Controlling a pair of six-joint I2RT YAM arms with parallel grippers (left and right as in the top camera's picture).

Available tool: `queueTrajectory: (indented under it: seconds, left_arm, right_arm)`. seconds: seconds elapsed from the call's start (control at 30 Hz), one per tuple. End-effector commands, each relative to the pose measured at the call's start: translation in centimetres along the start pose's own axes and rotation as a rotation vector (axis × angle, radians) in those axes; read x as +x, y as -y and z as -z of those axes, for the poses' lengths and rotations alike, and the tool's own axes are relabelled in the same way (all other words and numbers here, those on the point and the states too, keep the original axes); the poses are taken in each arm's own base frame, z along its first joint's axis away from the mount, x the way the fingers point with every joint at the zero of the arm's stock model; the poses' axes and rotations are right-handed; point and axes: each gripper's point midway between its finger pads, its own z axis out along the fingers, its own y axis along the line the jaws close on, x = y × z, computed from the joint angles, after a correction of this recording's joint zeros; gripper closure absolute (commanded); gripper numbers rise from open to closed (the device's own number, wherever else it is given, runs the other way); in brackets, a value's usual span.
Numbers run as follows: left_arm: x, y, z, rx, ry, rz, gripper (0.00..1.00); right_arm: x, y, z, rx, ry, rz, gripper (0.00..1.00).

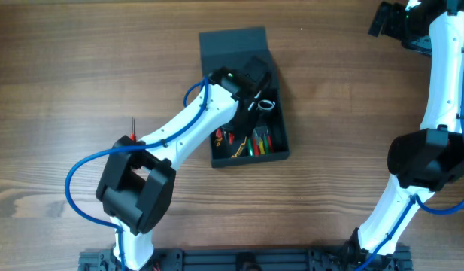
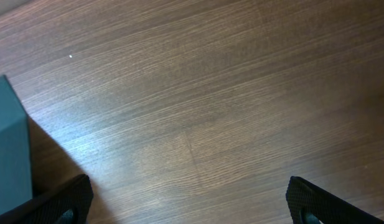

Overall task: Pack container
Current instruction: 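Carry the red cutters into the green box and lower them, then move the left gripper to the small red screwdriver and grasp it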

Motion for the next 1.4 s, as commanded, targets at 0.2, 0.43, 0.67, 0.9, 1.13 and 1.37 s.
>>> queueTrajectory:
  seconds: [0.2,0.43,0.67,0.9,1.13,1.37]
  left_arm:
    - [-0.1,-0.3,-0.5,0.059,-0.008,0.037,0.39]
    - [-5.2,-2.6,9.1,0.016,0.222,0.136,0.41]
    - [2.5,-17.0,15.6,-0.13,0.09,0.598,0.35]
    - [7.3,-19.6,7.8,-0.156,-0.121,0.651,0.27]
    - [13.1,-19.7,-2.7,-0.155,-0.215,0.677,0.22]
    - [15.3,-23.8,-4.1,-0.076,-0.19,0.803,0.16]
  right_arm:
    - [-0.6,-0.4,1.7,-0.015,0.044,0.013,0.0]
    - [-0.6,-0.4,1.7,-0.015,0.045,0.013,0.0]
    - [-0.6,-0.4,1.7,-0.015,0.045,0.013,0.0]
    - [-0.6,-0.4,1.7,-0.015,0.045,0.013,0.0]
    - [-0.6,-0.4,1.7,-0.015,0.045,0.013,0.0]
    - [-0.6,-0.4,1.7,-0.015,0.044,0.013,0.0]
